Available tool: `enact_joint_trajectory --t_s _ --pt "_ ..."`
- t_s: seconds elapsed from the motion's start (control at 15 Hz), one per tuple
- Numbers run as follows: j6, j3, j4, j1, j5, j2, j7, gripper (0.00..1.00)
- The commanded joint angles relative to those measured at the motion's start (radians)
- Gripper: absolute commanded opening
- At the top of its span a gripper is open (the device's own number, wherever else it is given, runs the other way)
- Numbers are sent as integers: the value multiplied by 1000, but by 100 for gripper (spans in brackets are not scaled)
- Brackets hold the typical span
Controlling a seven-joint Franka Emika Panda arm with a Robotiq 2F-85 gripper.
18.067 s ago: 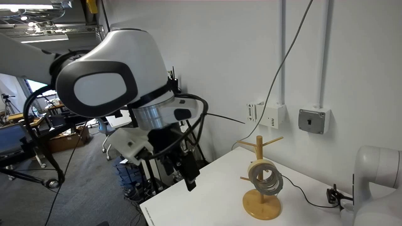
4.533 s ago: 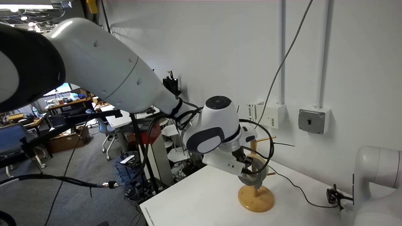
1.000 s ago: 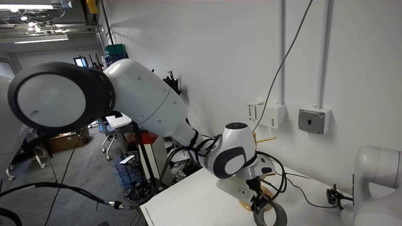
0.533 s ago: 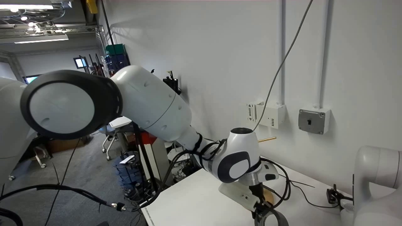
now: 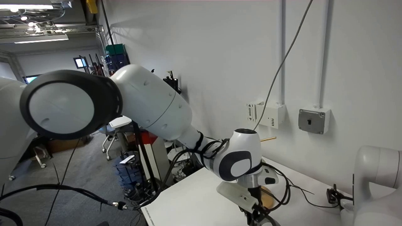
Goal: Unhang the masking tape from the tree
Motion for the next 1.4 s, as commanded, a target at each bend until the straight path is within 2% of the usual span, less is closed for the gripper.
enact_joint_trajectory --t_s 0.0,0.07,0.13,0.2,0.33,0.67,0.8,1.33 --pt "-47 0 27 -7 -17 13 -11 4" --pt "-51 -1 26 -5 -19 15 -8 11" --pt "-57 0 25 -4 -18 17 -8 41" --pt "-59 1 24 -3 -18 19 -8 43" --pt "-62 4 20 -3 -15 20 -7 56" --pt "-58 5 0 3 -17 0 -3 95" --pt "-57 7 -11 8 -19 -14 -2 100" --pt "-49 5 -67 35 -28 -101 7 100"
